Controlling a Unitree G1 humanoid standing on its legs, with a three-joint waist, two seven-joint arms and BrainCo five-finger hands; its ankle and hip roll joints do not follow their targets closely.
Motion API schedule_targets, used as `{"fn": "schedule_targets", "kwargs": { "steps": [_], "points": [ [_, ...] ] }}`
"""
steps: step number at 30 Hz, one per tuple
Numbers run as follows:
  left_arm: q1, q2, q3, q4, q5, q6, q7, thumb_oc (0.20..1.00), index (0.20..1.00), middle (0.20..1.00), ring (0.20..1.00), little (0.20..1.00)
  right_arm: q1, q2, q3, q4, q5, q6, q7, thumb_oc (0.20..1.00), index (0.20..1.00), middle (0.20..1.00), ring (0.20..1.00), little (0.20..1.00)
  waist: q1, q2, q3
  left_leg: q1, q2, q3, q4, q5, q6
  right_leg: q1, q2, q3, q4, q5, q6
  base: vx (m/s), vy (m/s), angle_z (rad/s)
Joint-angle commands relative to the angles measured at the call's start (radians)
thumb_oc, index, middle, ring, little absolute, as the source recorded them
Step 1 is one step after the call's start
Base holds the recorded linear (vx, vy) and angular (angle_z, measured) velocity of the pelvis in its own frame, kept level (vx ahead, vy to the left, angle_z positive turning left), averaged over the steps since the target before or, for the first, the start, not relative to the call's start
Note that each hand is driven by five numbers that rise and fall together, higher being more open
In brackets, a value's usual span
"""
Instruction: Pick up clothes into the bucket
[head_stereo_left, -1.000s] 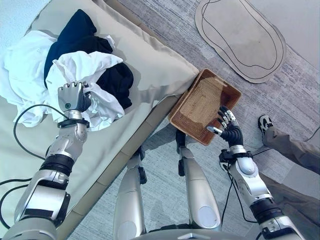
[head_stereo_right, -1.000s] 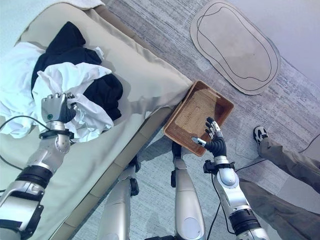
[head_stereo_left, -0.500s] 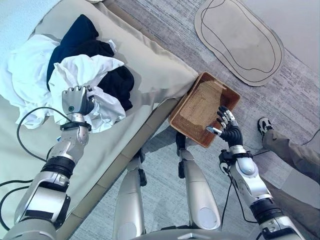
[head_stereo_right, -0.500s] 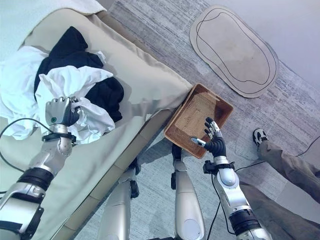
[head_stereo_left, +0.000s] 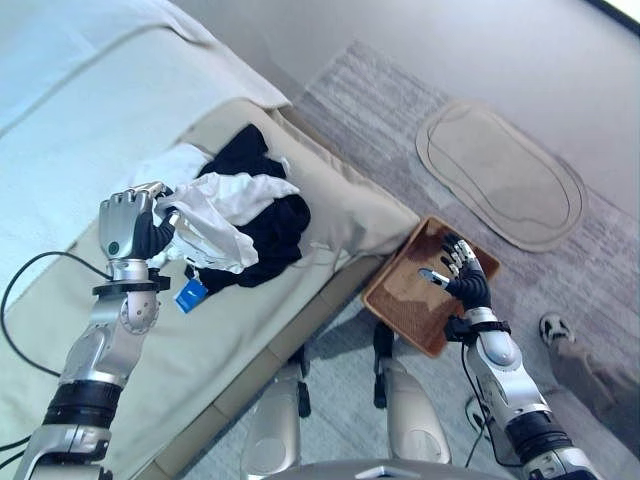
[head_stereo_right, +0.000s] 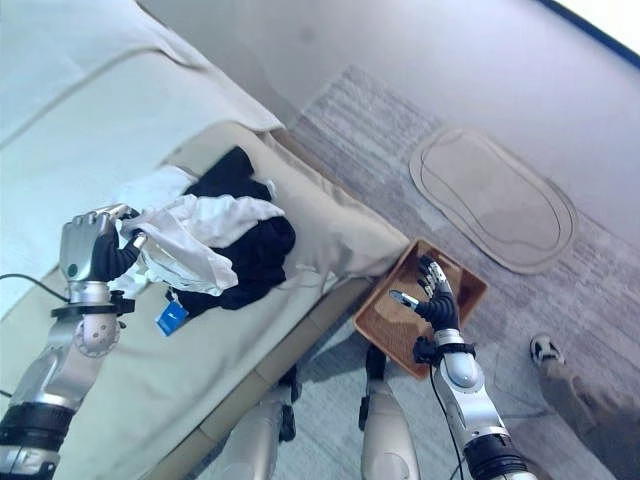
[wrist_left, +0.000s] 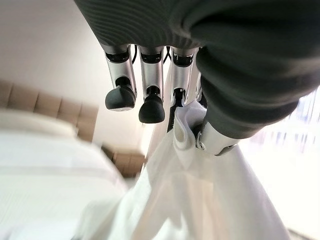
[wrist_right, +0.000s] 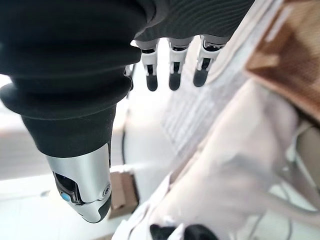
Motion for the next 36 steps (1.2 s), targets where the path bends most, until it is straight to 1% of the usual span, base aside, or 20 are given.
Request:
{"fn": "schedule_targets", "kwargs": {
  "steps": [1,4,6,8,12,14,15,16,17,18,19,20,21,22,26,27,28,29,31,36],
  "points": [
    [-0.048,0.079,0.054,-0.044,-0.101,-0.070,0.005,0.200,0.200,0.200,0.200,0.200,-0.054,0.007,0.035,-0.012,-0.077,-0.027,0.003,1.000,1.000,1.000,1.000,1.000,0.011,-0.039,-0.090,0.007,0.004,-0.010,0.088,-0.085,-0.013,0.079,-0.102,-0.055,-0.074,0.073,0.077,0.08,-0.040,0.12],
    [-0.066,0.082,0.069,-0.080,-0.145,-0.086,-0.010,0.200,0.200,0.200,0.200,0.200,-0.078,0.000,0.057,-0.017,-0.113,-0.021,0.008,1.000,1.000,1.000,1.000,1.000,0.017,-0.037,-0.100,0.046,0.003,-0.011,0.072,-0.084,-0.014,0.114,-0.099,-0.066,-0.082,0.066,0.076,0.08,-0.035,0.12],
    [-0.106,0.089,0.060,-0.110,-0.207,-0.108,-0.038,0.200,0.200,0.200,0.200,0.200,-0.124,-0.031,0.103,-0.055,-0.222,-0.004,0.015,1.000,1.000,1.000,1.000,1.000,0.024,-0.036,-0.119,0.091,0.005,-0.010,0.059,-0.093,-0.014,0.159,-0.094,-0.073,-0.091,0.053,0.075,0.10,-0.040,0.11],
    [-0.121,0.095,0.054,-0.120,-0.218,-0.114,-0.046,0.200,0.200,0.200,0.200,0.200,-0.137,-0.038,0.116,-0.067,-0.238,-0.004,0.021,1.000,1.000,1.000,1.000,1.000,0.024,-0.037,-0.127,0.098,0.003,-0.010,0.053,-0.088,-0.013,0.166,-0.095,-0.075,-0.094,0.056,0.074,0.06,-0.031,0.07],
    [-0.238,0.122,-0.034,-0.141,-0.332,-0.144,-0.102,0.200,0.200,0.200,0.200,0.200,-0.243,-0.053,0.235,-0.112,-0.322,0.013,0.070,1.000,1.000,1.000,1.000,1.000,0.034,-0.036,-0.161,0.150,0.008,-0.006,0.037,-0.090,-0.013,0.215,-0.088,-0.083,-0.105,0.045,0.074,0.07,-0.033,0.02],
    [-0.257,0.126,-0.057,-0.146,-0.353,-0.147,-0.120,0.200,0.200,0.200,0.200,0.200,-0.270,-0.046,0.262,-0.122,-0.333,0.019,0.078,1.000,1.000,1.000,1.000,1.000,0.036,-0.036,-0.165,0.162,0.009,-0.009,0.032,-0.090,-0.013,0.227,-0.086,-0.082,-0.108,0.042,0.074,0.07,-0.031,-0.02],
    [-0.298,0.108,-0.107,-0.162,-0.423,-0.161,-0.142,0.200,0.200,0.200,0.200,0.200,-0.335,-0.011,0.318,-0.109,-0.337,0.028,0.087,1.000,1.000,1.000,1.000,1.000,0.041,-0.034,-0.176,0.175,0.012,-0.008,0.028,-0.091,-0.013,0.242,-0.084,-0.087,-0.112,0.038,0.074,0.03,-0.022,-0.02],
    [-0.300,0.109,-0.107,-0.161,-0.425,-0.161,-0.144,0.200,0.200,0.200,0.200,0.200,-0.337,-0.010,0.318,-0.106,-0.338,0.027,0.086,1.000,1.000,1.000,1.000,1.000,0.041,-0.035,-0.174,0.176,0.012,-0.008,0.028,-0.091,-0.013,0.243,-0.084,-0.087,-0.113,0.038,0.074,0.06,-0.039,0.02],
    [-0.331,0.078,-0.155,-0.177,-0.492,-0.170,-0.170,0.200,0.200,0.200,0.200,0.200,-0.392,0.043,0.365,-0.086,-0.309,0.036,0.098,1.000,1.000,1.000,1.000,1.000,0.047,-0.033,-0.184,0.186,0.012,-0.010,0.024,-0.091,-0.013,0.254,-0.083,-0.089,-0.115,0.037,0.072,0.03,-0.018,0.04],
    [-0.334,0.079,-0.156,-0.176,-0.494,-0.169,-0.171,0.200,0.200,0.200,0.200,0.200,-0.396,0.045,0.365,-0.083,-0.308,0.035,0.098,1.000,1.000,1.000,1.000,1.000,0.047,-0.034,-0.182,0.188,0.012,-0.011,0.023,-0.091,-0.013,0.255,-0.083,-0.090,-0.116,0.037,0.072,0.04,-0.033,0.03],
    [-0.366,0.050,-0.203,-0.189,-0.523,-0.163,-0.184,0.200,0.200,0.200,0.200,0.200,-0.433,0.100,0.408,-0.043,-0.268,0.051,0.108,1.000,1.000,1.000,1.000,1.000,0.052,-0.035,-0.189,0.196,0.012,-0.013,0.021,-0.091,-0.013,0.266,-0.083,-0.093,-0.117,0.036,0.071,0.02,-0.017,0.04],
    [-0.369,0.051,-0.204,-0.188,-0.524,-0.163,-0.184,0.200,0.200,0.200,0.200,0.200,-0.436,0.102,0.407,-0.040,-0.267,0.049,0.108,1.000,1.000,1.000,1.000,1.000,0.052,-0.035,-0.187,0.196,0.012,-0.013,0.021,-0.091,-0.013,0.267,-0.083,-0.093,-0.118,0.035,0.071,0.04,-0.028,0.06],
    [-0.403,0.019,-0.253,-0.212,-0.535,-0.157,-0.208,0.200,0.200,0.200,0.200,0.200,-0.474,0.152,0.451,-0.015,-0.223,0.066,0.135,1.000,1.000,1.000,1.000,1.000,0.057,-0.036,-0.194,0.204,0.012,-0.015,0.017,-0.091,-0.012,0.276,-0.080,-0.096,-0.121,0.034,0.069,0.03,-0.019,0.07],
    [-0.413,0.007,-0.271,-0.221,-0.539,-0.152,-0.218,0.200,0.200,0.200,0.200,0.200,-0.487,0.166,0.463,-0.008,-0.210,0.073,0.140,1.000,1.000,1.000,1.000,1.000,0.058,-0.037,-0.196,0.207,0.013,-0.015,0.016,-0.091,-0.013,0.279,-0.079,-0.098,-0.123,0.033,0.069,0.03,-0.019,0.08],
    [-0.453,-0.043,-0.329,-0.255,-0.570,-0.144,-0.258,0.200,0.200,0.200,0.200,0.200,-0.519,0.204,0.487,0.028,-0.178,0.089,0.142,1.000,1.000,1.000,1.000,1.000,0.062,-0.039,-0.205,0.215,0.012,-0.019,0.009,-0.091,-0.012,0.291,-0.078,-0.105,-0.129,0.032,0.068,0.03,-0.008,0.09],
    [-0.495,-0.079,-0.373,-0.277,-0.586,-0.141,-0.276,0.200,0.200,0.200,0.200,0.200,-0.539,0.228,0.503,0.042,-0.144,0.100,0.147,1.000,1.000,1.000,1.000,1.000,0.064,-0.039,-0.211,0.216,0.011,-0.021,0.009,-0.090,-0.011,0.293,-0.078,-0.109,-0.129,0.032,0.068,0.01,-0.004,0.09],
    [-0.498,-0.080,-0.375,-0.276,-0.586,-0.140,-0.276,0.200,0.200,0.200,0.200,0.200,-0.541,0.228,0.502,0.043,-0.143,0.100,0.147,1.000,1.000,1.000,1.000,1.000,0.065,-0.040,-0.210,0.216,0.010,-0.022,0.009,-0.090,-0.011,0.294,-0.078,-0.109,-0.129,0.032,0.068,0.01,-0.003,0.07],
    [-0.535,-0.109,-0.409,-0.283,-0.591,-0.136,-0.288,0.200,0.200,0.200,0.200,0.200,-0.555,0.243,0.514,0.051,-0.103,0.108,0.163,1.000,1.000,1.000,1.000,1.000,0.065,-0.041,-0.215,0.216,0.009,-0.025,0.008,-0.090,-0.011,0.296,-0.078,-0.111,-0.130,0.032,0.068,0.00,0.000,0.00],
    [-0.566,-0.136,-0.440,-0.292,-0.594,-0.131,-0.305,0.200,0.200,0.200,0.200,0.200,-0.565,0.245,0.534,0.037,-0.070,0.115,0.191,1.000,1.000,1.000,1.000,1.000,0.065,-0.043,-0.219,0.218,0.008,-0.025,0.005,-0.090,-0.012,0.298,-0.078,-0.113,-0.130,0.032,0.069,0.01,0.001,0.06],
    [-0.628,-0.190,-0.492,-0.285,-0.614,-0.125,-0.321,0.200,0.200,0.200,0.200,0.200,-0.574,0.257,0.556,0.046,-0.054,0.127,0.202,1.000,1.000,1.000,1.000,1.000,0.064,-0.045,-0.230,0.224,0.008,-0.028,-0.003,-0.087,-0.011,0.304,-0.079,-0.116,-0.134,0.034,0.071,0.00,0.000,0.01]
  ]
}}
